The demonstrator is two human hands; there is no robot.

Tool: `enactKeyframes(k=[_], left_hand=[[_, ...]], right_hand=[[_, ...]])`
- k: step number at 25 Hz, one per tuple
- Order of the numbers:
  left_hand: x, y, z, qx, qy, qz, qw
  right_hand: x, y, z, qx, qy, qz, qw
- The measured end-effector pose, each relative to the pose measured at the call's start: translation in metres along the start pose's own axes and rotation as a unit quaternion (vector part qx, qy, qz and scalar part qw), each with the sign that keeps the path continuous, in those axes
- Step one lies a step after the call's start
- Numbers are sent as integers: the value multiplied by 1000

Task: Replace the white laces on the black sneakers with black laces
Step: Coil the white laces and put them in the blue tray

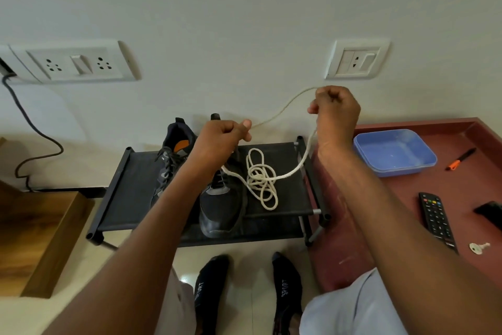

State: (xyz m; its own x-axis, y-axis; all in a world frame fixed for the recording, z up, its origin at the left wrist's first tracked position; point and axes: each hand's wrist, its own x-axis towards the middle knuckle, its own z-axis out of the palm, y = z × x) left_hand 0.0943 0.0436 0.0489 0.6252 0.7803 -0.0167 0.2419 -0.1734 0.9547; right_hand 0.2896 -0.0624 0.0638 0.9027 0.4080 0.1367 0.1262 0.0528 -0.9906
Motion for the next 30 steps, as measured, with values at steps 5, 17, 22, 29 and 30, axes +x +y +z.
enactKeyframes(k=[5, 17, 22, 29, 30], left_hand=[[-2, 17, -7, -140, -81, -12, 987], [1, 14, -10, -137, -130, -66, 980], [2, 16, -18, -171, -149, -93, 970], [4, 22, -16, -212, -214, -122, 946], [4, 22, -16, -221, -221, -124, 942]], right_hand=[[-27, 5, 9, -215, -299, -108, 923], [-34, -5, 9, -123, -105, 23, 987], [-39, 5, 10, -295, -239, -98, 920], [-40, 7, 22, -209, -129, -78, 966], [-41, 6, 20, -222, -143, -84, 961]])
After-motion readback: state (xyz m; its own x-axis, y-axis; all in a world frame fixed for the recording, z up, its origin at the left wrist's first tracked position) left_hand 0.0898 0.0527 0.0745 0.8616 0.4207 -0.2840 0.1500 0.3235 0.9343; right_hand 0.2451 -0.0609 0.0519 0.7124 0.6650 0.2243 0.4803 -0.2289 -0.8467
